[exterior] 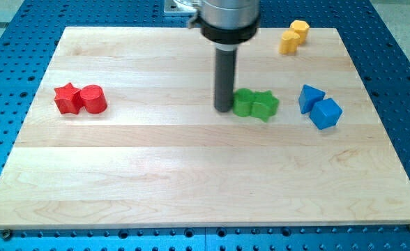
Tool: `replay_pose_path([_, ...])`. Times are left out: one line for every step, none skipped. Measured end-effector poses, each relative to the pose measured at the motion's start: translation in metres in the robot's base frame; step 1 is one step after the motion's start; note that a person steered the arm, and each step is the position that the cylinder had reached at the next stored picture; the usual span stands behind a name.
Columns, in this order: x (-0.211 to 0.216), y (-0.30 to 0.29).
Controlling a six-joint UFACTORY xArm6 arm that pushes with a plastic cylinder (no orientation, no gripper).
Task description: Move the hexagon to the top left of the green circle
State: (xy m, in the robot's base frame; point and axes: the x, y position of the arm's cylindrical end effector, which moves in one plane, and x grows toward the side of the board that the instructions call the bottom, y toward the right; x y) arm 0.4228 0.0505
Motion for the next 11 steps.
replay_pose_path([0.004, 0.019])
replay_pose_path([0.001, 0.046])
replay_pose_path([-0.027, 0.074])
replay_pose_path([-0.086, 0.075])
replay_pose_path([-0.103, 0.157])
replay_pose_path([-0.164, 0.181])
replay_pose_path([-0.22, 0.188])
replay_pose_path([-0.231, 0.187])
replay_pose_path([-0.232, 0.174])
replay_pose_path([-0.232, 0.138])
replay_pose_path([-0.23, 0.079])
